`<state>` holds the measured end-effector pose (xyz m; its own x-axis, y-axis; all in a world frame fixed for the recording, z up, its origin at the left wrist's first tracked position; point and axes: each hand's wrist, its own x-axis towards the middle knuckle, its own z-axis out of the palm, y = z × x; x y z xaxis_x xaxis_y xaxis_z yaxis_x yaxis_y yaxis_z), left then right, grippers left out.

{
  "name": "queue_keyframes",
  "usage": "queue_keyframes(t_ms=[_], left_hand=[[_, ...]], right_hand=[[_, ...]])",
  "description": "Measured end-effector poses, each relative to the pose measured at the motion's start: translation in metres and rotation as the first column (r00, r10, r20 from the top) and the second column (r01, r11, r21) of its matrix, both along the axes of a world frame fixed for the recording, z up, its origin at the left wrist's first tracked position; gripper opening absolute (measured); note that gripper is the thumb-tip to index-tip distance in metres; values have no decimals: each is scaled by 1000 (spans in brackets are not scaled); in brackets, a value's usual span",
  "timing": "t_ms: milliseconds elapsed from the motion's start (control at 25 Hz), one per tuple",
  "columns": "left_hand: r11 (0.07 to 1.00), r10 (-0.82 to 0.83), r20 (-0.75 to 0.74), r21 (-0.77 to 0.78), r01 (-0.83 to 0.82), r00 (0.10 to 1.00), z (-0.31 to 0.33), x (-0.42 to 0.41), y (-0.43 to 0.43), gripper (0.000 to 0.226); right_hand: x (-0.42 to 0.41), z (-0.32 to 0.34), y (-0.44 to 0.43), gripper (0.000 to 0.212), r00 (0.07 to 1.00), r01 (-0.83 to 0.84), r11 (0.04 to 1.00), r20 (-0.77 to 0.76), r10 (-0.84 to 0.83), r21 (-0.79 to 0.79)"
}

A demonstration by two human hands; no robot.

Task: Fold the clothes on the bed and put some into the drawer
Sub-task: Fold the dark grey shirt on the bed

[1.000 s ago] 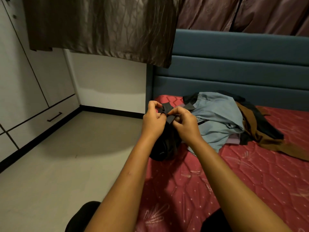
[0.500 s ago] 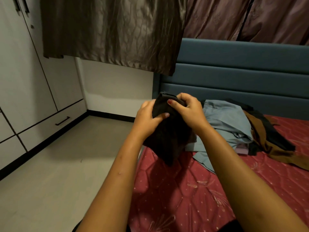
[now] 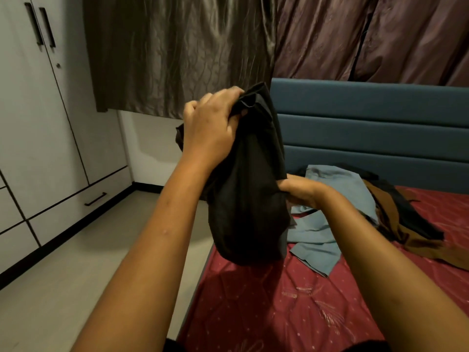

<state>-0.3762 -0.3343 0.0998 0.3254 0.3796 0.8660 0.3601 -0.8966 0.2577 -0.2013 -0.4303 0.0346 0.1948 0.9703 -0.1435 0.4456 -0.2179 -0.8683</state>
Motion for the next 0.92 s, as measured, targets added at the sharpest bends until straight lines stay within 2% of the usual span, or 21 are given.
queue_keyframes(t_ms=[40,80,160,200,240,280,320,360,480,600,640,680,720,760,800,880,920], left_hand=[[999,29,15,22,-29,999,-2,4,-1,33],[999,48,52,18,-49,997,-5,7,0,34],[995,93,173,-63,-84,981,-6,5,8,33],[987,134,227,-118,-109,965,-4,2,15,33],[976,183,260,-160,-145,948,-1,0,21,33],[966,226,273,-188,-178,935,3,-2,26,32],[958,253,281,-207,-199,926,7,-2,29,32],[953,270,300,-221,-208,915,11,-2,31,31],[948,285,358,-240,-207,889,15,5,36,30],[932,319,394,-297,-209,862,11,1,48,29],[910,355,400,-355,-214,845,7,-3,57,29],[885,392,406,-412,-218,826,1,-8,69,29],[865,406,431,-465,-188,806,-5,-14,82,29],[860,367,509,-505,-75,779,-13,-19,97,27],[845,288,624,-523,115,727,-22,-22,110,25],[730,175,796,-500,466,580,-36,-18,124,20],[680,142,826,-482,553,546,-40,-14,128,18]], right_hand=[[-5,-5,0,8,999,13,1000,-33,-13,-2],[-8,-10,1,10,985,38,999,-172,-31,38],[-11,-23,1,36,855,95,980,-518,8,172],[-10,-33,2,42,838,88,969,-543,53,230],[-15,-40,2,44,895,41,966,-440,79,256],[-19,-53,3,54,960,-43,969,-258,108,244],[-27,-70,6,65,988,-95,973,-97,117,209],[-32,-89,12,67,995,-94,985,-9,96,142],[-41,-139,26,44,997,71,997,2,-71,34],[-16,-161,36,31,974,147,983,187,-125,-113],[-1,-158,38,25,965,211,971,184,-188,-109],[19,-147,40,21,945,314,948,113,-306,-55],[42,-133,44,20,894,448,894,-22,-448,19],[66,-110,46,24,800,596,797,-154,-580,92],[86,-84,48,27,700,714,672,-229,-677,195],[112,-21,45,34,554,770,418,-182,-812,482],[119,9,39,38,490,704,280,-162,-857,652]])
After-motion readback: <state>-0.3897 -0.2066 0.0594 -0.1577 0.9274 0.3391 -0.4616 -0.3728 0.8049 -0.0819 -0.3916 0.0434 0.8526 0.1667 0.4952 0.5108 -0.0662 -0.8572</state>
